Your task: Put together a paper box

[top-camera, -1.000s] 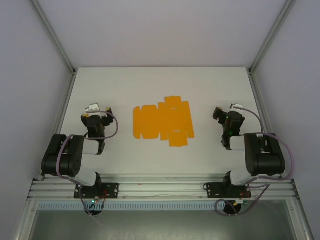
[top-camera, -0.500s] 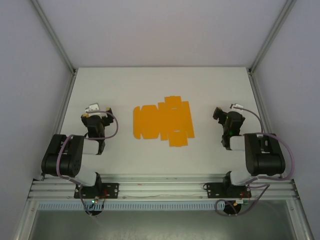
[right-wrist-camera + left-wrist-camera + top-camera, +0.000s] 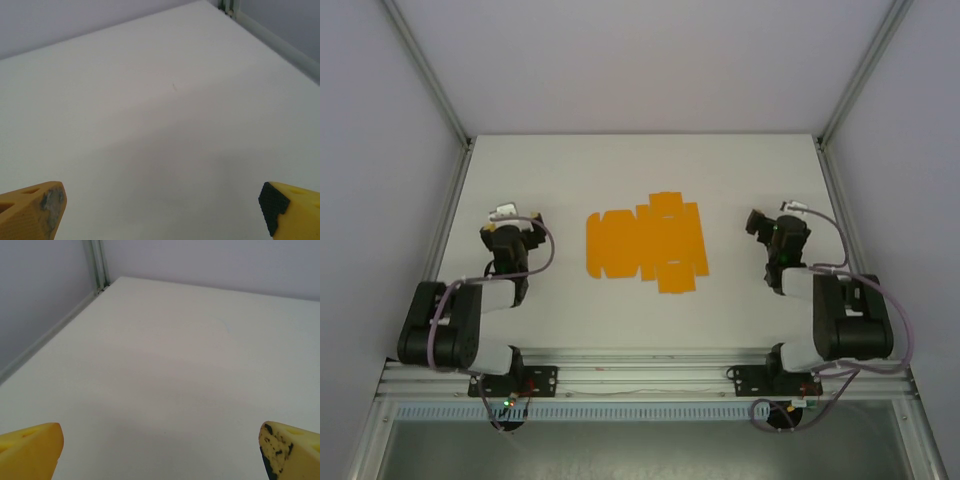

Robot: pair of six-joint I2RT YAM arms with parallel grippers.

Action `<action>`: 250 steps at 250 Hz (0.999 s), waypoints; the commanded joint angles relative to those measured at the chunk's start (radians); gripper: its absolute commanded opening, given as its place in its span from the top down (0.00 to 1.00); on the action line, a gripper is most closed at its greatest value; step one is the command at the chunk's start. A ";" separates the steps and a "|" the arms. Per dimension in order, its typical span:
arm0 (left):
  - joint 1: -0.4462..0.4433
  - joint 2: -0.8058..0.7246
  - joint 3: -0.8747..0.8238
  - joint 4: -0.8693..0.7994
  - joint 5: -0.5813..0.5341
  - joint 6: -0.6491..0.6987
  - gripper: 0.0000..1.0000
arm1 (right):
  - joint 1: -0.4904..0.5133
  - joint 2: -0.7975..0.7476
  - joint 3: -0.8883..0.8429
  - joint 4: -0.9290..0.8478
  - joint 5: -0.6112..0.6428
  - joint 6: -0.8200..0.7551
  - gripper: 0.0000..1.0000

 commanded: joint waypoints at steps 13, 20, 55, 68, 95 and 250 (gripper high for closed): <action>-0.006 -0.188 0.148 -0.399 0.067 -0.081 0.00 | 0.020 -0.117 0.135 -0.309 -0.001 0.030 0.02; -0.007 -0.197 0.177 -0.474 0.081 -0.122 0.00 | 0.026 -0.130 0.168 -0.378 -0.009 0.052 0.02; -0.019 -0.187 0.248 -0.670 0.244 -0.308 0.00 | 0.108 -0.141 0.290 -0.604 -0.054 0.170 0.07; -0.034 -0.167 0.261 -0.692 0.315 -0.362 0.00 | 0.148 -0.124 0.329 -0.675 -0.099 0.206 0.10; -0.078 -0.085 0.320 -0.778 0.419 -0.432 0.00 | 0.208 -0.049 0.391 -0.781 -0.180 0.335 0.22; -0.186 0.331 0.556 -0.969 0.689 -0.477 0.00 | 0.325 0.462 0.585 -0.848 -0.320 0.477 0.71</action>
